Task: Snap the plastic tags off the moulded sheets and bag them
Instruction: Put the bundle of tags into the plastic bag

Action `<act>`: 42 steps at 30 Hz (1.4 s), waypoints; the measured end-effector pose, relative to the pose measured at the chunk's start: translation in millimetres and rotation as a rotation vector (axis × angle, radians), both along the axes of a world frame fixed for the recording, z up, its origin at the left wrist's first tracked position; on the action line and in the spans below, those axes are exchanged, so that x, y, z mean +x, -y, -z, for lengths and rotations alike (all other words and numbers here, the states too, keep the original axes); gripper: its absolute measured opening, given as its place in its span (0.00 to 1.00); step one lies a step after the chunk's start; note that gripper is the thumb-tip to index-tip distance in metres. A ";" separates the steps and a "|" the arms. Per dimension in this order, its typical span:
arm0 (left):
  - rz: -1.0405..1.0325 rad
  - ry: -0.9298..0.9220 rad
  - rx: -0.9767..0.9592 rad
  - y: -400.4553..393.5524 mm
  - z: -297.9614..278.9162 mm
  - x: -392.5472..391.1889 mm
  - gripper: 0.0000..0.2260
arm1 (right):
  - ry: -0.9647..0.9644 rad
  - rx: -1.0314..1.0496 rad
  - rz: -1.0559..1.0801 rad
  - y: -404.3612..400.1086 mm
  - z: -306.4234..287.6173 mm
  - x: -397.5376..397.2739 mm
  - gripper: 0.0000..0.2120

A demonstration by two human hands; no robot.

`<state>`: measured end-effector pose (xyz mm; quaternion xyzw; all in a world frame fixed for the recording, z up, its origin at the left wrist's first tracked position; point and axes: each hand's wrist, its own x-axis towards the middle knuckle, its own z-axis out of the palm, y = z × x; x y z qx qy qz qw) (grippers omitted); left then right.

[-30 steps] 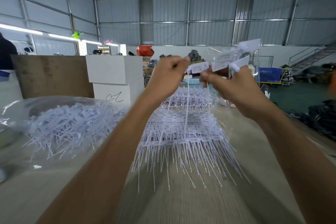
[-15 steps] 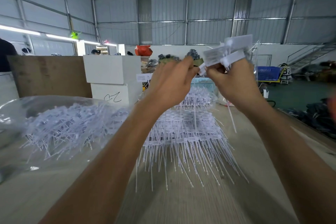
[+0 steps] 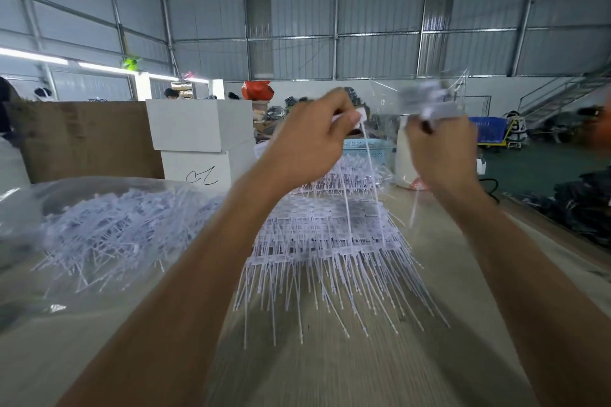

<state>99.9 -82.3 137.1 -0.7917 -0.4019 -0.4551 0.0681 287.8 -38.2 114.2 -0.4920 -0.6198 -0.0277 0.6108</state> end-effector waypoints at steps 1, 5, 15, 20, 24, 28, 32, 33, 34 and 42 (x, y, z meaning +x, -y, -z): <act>0.039 0.050 0.020 2.4 -3.2 -1.0 0.08 | -0.152 -0.018 -0.073 -2.1 -1.7 12.0 0.06; 0.059 0.051 0.023 5.2 -3.2 -1.3 0.07 | -0.533 -0.088 -0.383 0.3 -9.4 39.7 0.11; 0.096 -0.031 -0.083 -10.5 11.0 -9.2 0.10 | -0.229 -0.146 -0.468 7.5 1.7 -5.2 0.15; 0.103 -0.025 -0.103 -11.8 13.8 -10.8 0.11 | -0.209 -0.097 -0.458 7.8 4.6 -10.5 0.05; 0.101 -0.026 -0.157 -10.6 12.9 -9.4 0.12 | -0.258 -0.001 -0.437 7.9 2.6 -13.5 0.07; 0.114 0.031 -0.205 -8.6 11.5 -7.7 0.05 | -0.305 -0.052 -0.523 12.3 1.5 -15.2 0.12; 0.160 0.075 -0.182 -7.0 10.8 -9.3 0.01 | -0.095 -0.078 -0.704 17.4 1.7 -12.2 0.03; 0.163 0.071 -0.165 -6.9 10.5 -9.5 0.02 | -0.085 -0.101 -0.725 17.8 1.7 -10.7 0.05; 0.163 0.068 -0.153 -7.0 10.4 -9.7 0.03 | -0.087 -0.128 -0.742 17.6 1.8 -8.8 0.06; 0.210 0.203 -0.165 -7.2 8.7 -9.1 0.03 | 0.030 -0.144 -0.804 25.7 0.2 -3.1 0.06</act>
